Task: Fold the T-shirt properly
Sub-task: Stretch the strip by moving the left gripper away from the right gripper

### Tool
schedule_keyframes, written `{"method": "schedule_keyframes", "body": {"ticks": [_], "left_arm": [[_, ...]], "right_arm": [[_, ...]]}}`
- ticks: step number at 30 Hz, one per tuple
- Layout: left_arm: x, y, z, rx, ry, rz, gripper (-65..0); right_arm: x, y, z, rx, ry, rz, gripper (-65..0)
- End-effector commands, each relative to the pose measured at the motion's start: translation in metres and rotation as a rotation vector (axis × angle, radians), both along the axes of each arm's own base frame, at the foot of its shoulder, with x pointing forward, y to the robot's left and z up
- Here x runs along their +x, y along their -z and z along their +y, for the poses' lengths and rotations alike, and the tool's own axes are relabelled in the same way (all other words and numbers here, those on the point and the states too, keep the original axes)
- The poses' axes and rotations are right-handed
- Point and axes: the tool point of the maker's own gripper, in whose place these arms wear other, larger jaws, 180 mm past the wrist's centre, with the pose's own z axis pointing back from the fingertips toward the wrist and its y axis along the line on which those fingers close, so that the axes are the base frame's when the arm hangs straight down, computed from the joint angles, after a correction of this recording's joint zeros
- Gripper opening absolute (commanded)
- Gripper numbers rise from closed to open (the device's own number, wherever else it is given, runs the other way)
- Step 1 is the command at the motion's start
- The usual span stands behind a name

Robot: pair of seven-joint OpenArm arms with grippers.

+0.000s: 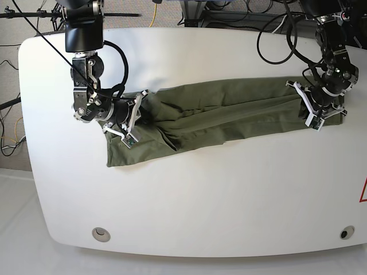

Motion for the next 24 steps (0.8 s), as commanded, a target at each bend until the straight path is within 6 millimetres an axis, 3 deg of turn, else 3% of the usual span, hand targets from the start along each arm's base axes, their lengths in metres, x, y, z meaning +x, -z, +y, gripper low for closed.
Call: {"method": "schedule_keyframes", "body": {"ticks": [1,9,19,24], "left_arm": [[0.004,-0.017,0.006,0.007,-0.008,-0.063,-64.5],[0.005,-0.015,0.01,-0.02,-0.043,-0.071,-64.5],[0.023,-0.02,0.02,-0.025,-0.066,-0.09,-64.5],[0.029,-0.036,0.037,0.01,-0.113,-0.112,-64.0]], "right_arm": [[-0.017,0.022,-0.031,-0.174,0.001,0.098,-65.0],[-0.019,0.025,-0.031,-0.182,-0.004,0.106,-65.0],[-0.02,0.028,-0.035,-0.207,0.02,0.111,-65.0],[-0.012,0.017,-0.039,-0.229,0.024,0.088,-65.0]]}}
